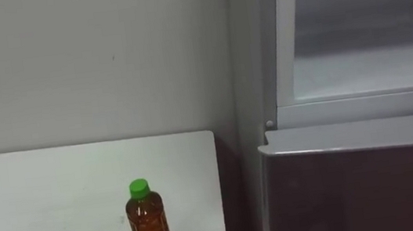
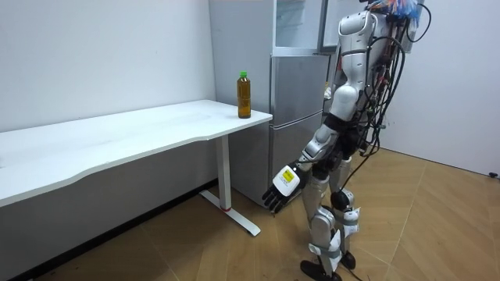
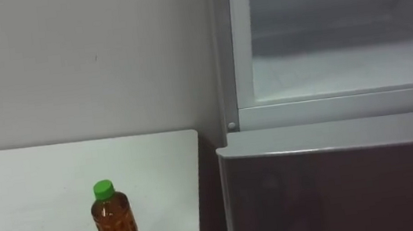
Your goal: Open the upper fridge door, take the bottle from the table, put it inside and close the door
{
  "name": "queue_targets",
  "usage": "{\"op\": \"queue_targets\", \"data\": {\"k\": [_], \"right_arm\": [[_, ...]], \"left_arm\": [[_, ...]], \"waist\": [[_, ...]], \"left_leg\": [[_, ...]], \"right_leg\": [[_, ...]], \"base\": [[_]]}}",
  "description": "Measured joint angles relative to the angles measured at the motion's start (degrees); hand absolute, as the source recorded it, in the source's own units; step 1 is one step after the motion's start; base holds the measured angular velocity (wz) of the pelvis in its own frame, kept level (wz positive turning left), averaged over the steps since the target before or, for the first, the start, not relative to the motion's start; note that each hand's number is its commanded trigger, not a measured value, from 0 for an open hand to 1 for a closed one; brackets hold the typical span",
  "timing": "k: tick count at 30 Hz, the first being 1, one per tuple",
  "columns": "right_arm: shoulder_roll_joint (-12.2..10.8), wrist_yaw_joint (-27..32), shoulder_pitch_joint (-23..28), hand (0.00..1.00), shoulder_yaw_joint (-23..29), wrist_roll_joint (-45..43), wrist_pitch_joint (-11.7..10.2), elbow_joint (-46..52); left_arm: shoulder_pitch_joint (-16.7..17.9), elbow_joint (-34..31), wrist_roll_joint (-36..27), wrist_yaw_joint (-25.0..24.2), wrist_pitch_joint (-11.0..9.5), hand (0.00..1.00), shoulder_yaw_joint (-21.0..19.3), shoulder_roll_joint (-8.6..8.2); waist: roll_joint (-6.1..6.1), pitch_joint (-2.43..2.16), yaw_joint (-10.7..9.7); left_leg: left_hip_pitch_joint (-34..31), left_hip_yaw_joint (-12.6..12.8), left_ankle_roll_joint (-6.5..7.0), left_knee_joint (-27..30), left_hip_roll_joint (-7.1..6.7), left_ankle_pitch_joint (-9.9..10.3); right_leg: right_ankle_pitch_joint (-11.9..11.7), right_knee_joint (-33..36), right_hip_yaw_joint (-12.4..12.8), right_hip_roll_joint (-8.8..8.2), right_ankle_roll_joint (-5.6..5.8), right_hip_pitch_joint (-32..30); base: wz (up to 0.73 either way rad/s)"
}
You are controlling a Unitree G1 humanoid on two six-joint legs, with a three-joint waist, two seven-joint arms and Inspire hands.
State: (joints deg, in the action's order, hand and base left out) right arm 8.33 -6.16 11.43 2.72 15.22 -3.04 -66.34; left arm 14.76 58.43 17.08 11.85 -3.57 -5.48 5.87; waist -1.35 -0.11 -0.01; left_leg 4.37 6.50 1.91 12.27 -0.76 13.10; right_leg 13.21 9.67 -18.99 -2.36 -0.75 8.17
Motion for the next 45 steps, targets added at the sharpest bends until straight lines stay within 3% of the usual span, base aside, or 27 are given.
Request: {"op": "queue_targets", "data": {"k": [7,23,30,36,38,45], "right_arm": [[0.00,0.25,-0.05,0.00,-0.35,-0.01,-0.02,0.00],[0.23,-0.29,-0.13,0.00,-3.28,-1.37,-0.62,3.55],[0.79,-5.34,-0.28,0.00,-5.07,-3.50,-0.66,20.21],[1.35,-10.97,-0.02,0.00,-8.66,-3.55,-0.70,37.11],[1.46,-13.10,0.49,0.00,-9.27,-3.50,-0.51,43.15],[3.01,-19.50,-0.11,0.00,-10.34,-1.51,-0.62,54.77]], "left_arm": [[1.14,0.05,0.11,-0.15,1.14,0.00,0.00,0.09],[-0.11,2.01,0.18,-0.20,1.02,0.00,1.38,0.76],[-1.24,1.84,2.96,-1.89,1.00,0.00,1.38,0.87],[-1.71,-1.14,3.86,-4.36,-0.39,0.00,1.71,2.97],[-1.80,-1.60,4.30,-5.78,-0.61,0.00,1.70,3.85],[-1.47,-2.40,9.66,-6.25,-0.60,0.00,2.34,4.13]], "waist": [[-0.10,0.01,0.02],[-0.11,0.05,0.10],[-0.05,0.21,0.28],[-0.74,0.46,0.49],[-0.21,0.13,0.74],[-0.43,0.18,2.91]], "left_leg": [[0.10,0.07,0.00,0.00,0.01,0.00],[-0.18,0.02,0.02,0.17,0.00,0.01],[-1.01,1.17,0.02,0.66,0.22,0.00],[-1.79,1.03,0.20,1.33,0.23,0.12],[-2.04,0.74,0.32,1.35,0.16,0.19],[-1.99,0.40,0.38,1.20,0.09,0.22]], "right_leg": [[0.00,-0.01,0.06,-0.01,0.00,0.02],[-0.03,0.08,0.19,0.03,0.03,-0.04],[-0.08,0.98,1.31,0.02,-0.07,-1.21],[-0.13,1.01,1.13,0.03,0.00,-1.42],[-0.16,0.98,1.07,0.03,0.03,-1.61],[-0.51,1.03,1.33,0.00,0.11,-1.64]], "base": [[0.00],[0.00],[-0.06],[0.03],[0.02],[-0.01]]}}
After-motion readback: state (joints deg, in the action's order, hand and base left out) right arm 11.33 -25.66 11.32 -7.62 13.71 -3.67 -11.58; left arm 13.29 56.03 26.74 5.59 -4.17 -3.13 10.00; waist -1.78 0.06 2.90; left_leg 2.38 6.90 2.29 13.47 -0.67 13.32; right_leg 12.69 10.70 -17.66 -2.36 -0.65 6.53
